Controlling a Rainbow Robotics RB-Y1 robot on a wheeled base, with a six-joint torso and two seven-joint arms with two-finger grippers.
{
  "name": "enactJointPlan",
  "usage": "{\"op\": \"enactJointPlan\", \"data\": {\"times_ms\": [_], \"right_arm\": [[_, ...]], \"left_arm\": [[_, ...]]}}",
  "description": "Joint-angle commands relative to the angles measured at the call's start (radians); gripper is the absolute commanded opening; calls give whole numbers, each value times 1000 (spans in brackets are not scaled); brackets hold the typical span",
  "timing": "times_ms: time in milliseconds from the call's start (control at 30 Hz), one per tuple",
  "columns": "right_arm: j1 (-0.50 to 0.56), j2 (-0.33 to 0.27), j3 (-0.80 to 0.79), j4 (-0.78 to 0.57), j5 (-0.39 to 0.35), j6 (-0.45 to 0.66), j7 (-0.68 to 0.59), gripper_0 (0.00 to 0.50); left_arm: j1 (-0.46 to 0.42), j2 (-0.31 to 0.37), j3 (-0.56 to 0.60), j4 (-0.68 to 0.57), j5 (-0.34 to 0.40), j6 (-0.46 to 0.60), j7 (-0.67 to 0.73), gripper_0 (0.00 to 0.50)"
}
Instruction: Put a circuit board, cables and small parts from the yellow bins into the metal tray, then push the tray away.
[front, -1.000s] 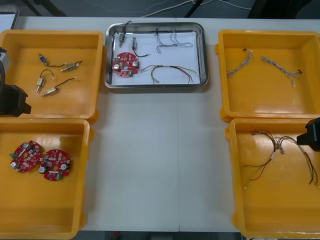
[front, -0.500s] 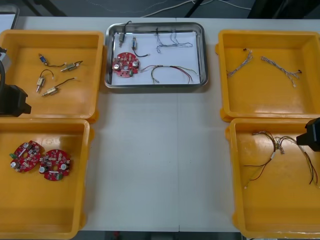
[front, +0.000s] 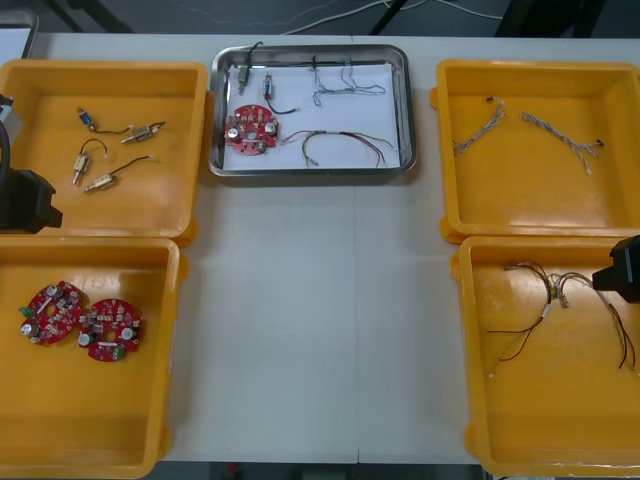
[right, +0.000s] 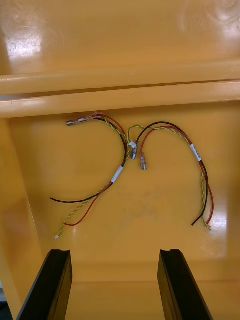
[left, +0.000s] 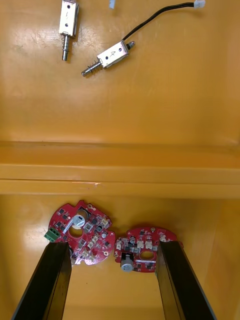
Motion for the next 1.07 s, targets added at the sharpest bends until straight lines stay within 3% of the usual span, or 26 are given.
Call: {"op": "enactJointPlan", "data": {"times_ms": [33,1067], "right_arm": [[15,10,-35,-28,4,-8,34,500],[15,10,-35,-28,4,-8,34,500]], "left_arm": [[16,15,33,-23,-9,6,101,500],[16,15,33,-23,-9,6,101,500]]}}
